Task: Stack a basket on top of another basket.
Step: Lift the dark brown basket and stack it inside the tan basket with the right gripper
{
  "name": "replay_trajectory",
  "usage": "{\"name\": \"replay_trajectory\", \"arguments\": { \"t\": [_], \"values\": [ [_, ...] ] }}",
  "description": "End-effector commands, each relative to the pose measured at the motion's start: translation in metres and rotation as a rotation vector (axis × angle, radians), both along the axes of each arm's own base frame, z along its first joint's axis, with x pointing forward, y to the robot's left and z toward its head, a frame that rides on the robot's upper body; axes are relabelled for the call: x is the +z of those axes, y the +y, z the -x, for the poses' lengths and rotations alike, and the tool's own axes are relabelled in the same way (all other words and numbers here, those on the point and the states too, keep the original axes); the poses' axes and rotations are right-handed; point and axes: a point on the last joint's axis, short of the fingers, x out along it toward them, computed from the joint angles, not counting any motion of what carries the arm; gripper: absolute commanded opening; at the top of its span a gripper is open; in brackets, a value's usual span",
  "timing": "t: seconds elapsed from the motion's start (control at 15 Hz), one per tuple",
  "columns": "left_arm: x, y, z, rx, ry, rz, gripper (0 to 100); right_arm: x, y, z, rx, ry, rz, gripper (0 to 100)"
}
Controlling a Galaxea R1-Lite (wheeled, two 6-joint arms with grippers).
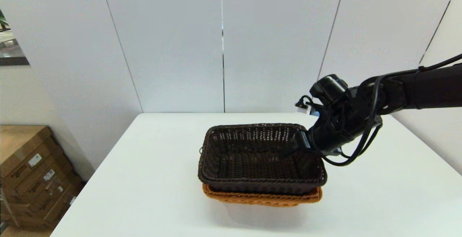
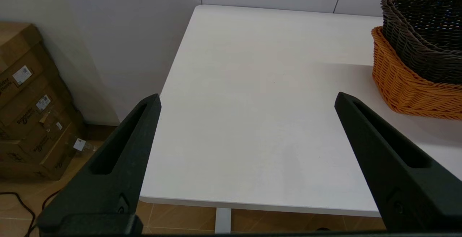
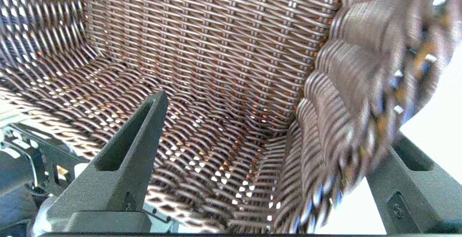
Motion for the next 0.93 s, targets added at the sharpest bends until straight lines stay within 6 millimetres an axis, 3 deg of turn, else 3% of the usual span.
{"name": "replay_trajectory", "arguments": {
  "t": [0.07,0.67,0.93],
  "values": [
    [0.0,0.0,0.0,0.002,-0.001,0.001,100,0.008,0.0,-0.001,-0.017,-0.042,0.031,100],
    [0.0,0.0,0.0,0.001,0.0,0.001,100,0.02,-0.007,-0.003,-0.099,-0.133,0.157,100],
    [0.0,0.0,0.0,0.001,0.0,0.001,100,0.044,-0.02,0.004,-0.111,-0.208,0.151,100]
  ]
}}
